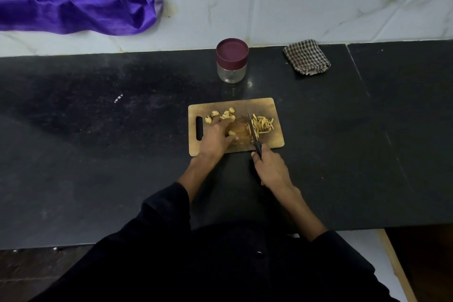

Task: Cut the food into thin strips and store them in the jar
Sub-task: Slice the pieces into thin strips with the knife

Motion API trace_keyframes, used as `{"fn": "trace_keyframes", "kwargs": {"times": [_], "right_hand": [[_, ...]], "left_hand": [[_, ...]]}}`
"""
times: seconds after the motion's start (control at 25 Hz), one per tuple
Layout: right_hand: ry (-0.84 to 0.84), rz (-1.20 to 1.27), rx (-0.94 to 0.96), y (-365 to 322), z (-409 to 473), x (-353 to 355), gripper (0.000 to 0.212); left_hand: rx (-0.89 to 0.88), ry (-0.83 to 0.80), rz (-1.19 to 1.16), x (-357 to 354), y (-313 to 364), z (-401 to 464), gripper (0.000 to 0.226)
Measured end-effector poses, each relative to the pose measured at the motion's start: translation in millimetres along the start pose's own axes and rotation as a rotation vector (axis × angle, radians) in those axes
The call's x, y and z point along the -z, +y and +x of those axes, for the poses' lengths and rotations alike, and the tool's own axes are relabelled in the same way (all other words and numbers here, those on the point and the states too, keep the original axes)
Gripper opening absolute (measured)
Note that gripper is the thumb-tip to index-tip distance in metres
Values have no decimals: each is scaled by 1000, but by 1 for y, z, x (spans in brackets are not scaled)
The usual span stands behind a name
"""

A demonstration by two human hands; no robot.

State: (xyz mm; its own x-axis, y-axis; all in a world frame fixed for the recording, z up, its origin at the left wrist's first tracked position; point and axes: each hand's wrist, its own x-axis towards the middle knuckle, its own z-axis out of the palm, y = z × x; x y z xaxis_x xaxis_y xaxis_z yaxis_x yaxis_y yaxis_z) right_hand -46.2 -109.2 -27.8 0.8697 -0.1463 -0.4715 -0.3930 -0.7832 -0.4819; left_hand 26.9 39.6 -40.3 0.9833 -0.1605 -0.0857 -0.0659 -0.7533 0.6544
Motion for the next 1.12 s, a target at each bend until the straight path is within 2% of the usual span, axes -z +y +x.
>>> {"fn": "trace_keyframes", "kwargs": {"times": [0.24,0.6,1.12], "right_hand": [[-44,-13,50,-6,-5,-2,36],[-67,-13,88,-15,-6,-6,32],[-94,-98,2,-23,-6,-15,30]], "left_hand": [[77,185,-68,-10,-3,-13,14],[93,163,3,-19,-6,-6,13],[130,171,20,-23,-2,-5,9]]}}
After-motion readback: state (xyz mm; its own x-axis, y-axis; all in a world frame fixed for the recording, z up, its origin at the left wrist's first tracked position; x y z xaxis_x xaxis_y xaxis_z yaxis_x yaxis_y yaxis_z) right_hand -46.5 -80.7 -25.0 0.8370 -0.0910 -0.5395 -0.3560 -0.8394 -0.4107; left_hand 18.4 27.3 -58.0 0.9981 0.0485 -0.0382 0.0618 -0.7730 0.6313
